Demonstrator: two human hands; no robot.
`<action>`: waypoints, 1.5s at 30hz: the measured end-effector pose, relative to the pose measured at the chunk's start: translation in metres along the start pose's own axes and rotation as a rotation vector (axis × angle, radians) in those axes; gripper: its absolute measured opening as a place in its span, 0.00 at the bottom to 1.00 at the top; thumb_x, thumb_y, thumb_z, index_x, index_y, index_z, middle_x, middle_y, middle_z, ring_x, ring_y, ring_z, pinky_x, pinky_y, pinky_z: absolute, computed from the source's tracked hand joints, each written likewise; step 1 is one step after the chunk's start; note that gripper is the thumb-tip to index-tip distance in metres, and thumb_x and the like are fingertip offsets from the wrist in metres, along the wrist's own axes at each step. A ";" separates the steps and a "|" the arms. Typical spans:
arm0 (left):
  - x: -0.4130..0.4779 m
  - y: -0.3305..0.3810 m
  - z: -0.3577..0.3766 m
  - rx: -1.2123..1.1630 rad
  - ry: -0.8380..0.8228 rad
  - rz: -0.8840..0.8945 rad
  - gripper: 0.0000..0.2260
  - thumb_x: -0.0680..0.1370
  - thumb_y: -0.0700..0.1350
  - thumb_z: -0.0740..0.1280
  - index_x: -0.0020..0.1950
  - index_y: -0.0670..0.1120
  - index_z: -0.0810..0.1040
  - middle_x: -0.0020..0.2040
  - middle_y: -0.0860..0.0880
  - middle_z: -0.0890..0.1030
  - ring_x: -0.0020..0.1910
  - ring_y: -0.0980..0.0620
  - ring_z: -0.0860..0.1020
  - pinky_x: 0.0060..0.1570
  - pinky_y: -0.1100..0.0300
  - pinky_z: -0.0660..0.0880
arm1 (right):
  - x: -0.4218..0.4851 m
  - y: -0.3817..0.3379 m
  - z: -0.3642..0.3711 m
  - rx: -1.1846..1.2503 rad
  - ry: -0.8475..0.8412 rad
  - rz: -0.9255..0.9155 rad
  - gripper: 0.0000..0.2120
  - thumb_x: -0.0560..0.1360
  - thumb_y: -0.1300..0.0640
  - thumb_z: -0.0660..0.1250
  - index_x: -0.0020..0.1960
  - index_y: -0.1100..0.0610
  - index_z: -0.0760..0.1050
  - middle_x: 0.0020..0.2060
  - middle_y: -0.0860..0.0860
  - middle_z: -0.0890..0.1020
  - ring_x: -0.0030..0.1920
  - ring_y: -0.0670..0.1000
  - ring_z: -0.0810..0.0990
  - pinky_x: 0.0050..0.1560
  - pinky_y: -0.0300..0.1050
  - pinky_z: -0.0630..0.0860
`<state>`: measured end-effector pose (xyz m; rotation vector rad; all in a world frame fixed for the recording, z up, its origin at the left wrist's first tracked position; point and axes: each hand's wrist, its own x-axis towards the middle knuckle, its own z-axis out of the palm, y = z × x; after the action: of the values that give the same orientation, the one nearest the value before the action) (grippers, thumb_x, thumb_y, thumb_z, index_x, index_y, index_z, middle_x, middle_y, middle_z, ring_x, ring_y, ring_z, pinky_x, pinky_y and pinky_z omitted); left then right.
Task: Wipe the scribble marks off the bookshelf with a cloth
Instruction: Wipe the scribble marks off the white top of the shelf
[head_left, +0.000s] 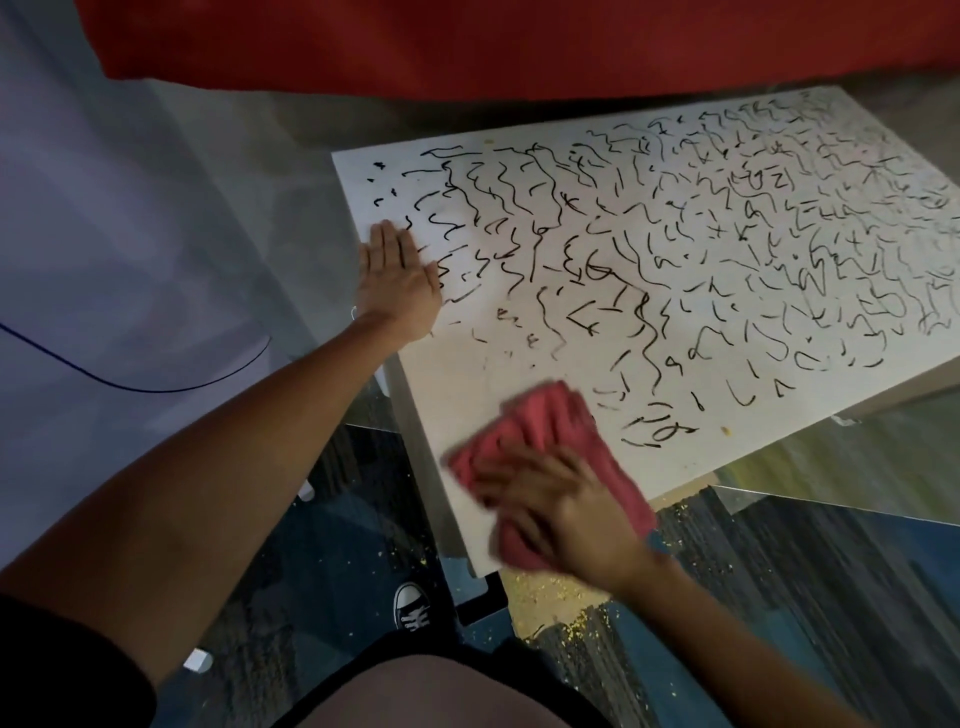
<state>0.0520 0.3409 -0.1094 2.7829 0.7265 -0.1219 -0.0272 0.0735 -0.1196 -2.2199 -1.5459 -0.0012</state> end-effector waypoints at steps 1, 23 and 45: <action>0.000 0.000 -0.001 0.004 -0.001 -0.002 0.26 0.84 0.49 0.43 0.77 0.35 0.42 0.78 0.37 0.41 0.77 0.42 0.40 0.75 0.51 0.38 | 0.017 0.010 -0.002 0.001 0.028 0.076 0.13 0.77 0.53 0.59 0.58 0.48 0.77 0.56 0.46 0.82 0.63 0.52 0.77 0.60 0.63 0.73; -0.033 0.029 0.018 0.059 0.055 -0.079 0.29 0.84 0.53 0.44 0.76 0.32 0.45 0.77 0.34 0.46 0.77 0.40 0.44 0.74 0.50 0.39 | -0.031 -0.026 0.013 -0.043 0.239 0.422 0.14 0.76 0.58 0.61 0.59 0.51 0.78 0.59 0.47 0.81 0.62 0.52 0.77 0.67 0.58 0.69; -0.039 0.031 0.017 0.071 0.061 -0.091 0.29 0.84 0.53 0.45 0.77 0.34 0.45 0.78 0.36 0.45 0.77 0.42 0.43 0.74 0.52 0.40 | -0.064 0.084 -0.045 -0.070 0.417 0.878 0.15 0.79 0.60 0.58 0.61 0.63 0.77 0.59 0.61 0.79 0.59 0.66 0.78 0.56 0.71 0.73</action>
<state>0.0331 0.2922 -0.1131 2.8323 0.8807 -0.0820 0.0345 -0.0233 -0.1235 -2.5531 -0.3001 -0.2376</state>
